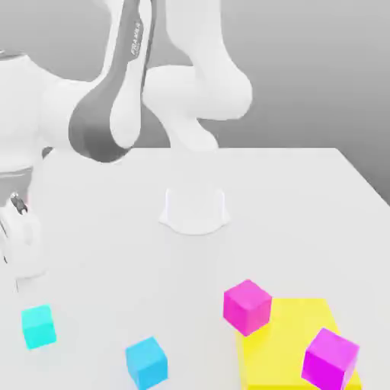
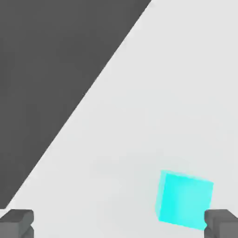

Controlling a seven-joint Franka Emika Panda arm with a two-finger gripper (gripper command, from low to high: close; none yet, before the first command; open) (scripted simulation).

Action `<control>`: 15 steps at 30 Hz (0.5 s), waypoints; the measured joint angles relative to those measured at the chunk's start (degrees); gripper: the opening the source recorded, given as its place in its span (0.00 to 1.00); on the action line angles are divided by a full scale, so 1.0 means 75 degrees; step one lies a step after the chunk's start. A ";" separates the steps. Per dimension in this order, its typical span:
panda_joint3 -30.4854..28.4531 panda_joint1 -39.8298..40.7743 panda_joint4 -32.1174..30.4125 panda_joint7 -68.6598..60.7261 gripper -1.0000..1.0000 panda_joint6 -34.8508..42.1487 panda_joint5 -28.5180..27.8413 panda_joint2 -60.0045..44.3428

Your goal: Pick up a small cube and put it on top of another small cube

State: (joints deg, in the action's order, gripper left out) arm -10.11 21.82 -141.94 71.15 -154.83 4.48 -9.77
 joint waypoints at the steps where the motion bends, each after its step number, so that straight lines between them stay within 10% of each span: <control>1: -0.0034 0.0093 -0.0049 0.0048 0.50 -0.0111 0.0131 -0.0284; 6: 0.0323 0.0491 0.0132 -0.0232 0.50 -0.1079 0.0715 -0.1674; 7: 0.0420 0.0572 0.0181 -0.0293 0.00 -0.1262 0.0794 -0.1909; 15: 0.0380 0.0547 0.0149 -0.0243 0.00 -0.1160 0.0731 -0.1772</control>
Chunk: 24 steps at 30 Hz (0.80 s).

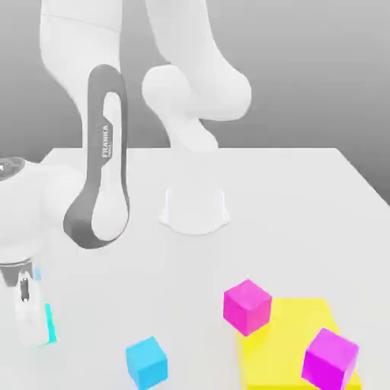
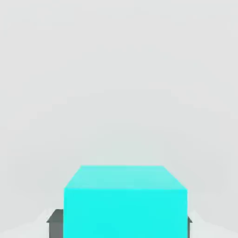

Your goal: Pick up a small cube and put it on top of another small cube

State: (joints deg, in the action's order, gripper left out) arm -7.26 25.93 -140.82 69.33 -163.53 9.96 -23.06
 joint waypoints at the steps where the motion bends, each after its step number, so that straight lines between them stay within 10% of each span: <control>1: -0.0079 -0.0059 -0.0049 0.0071 0.00 0.0178 -0.0092 0.0226; 15: 0.1836 -0.3369 -0.0813 -0.1601 0.00 0.3147 -0.0944 0.4034; 20: 0.2150 -0.3688 -0.1123 -0.1751 0.00 0.2333 -0.1203 0.3509; 21: 0.2149 -0.3701 -0.1168 -0.1727 1.00 0.2120 -0.1242 0.3340; 24: 0.2149 -0.3702 -0.1168 -0.1727 1.00 0.2120 -0.1242 0.3339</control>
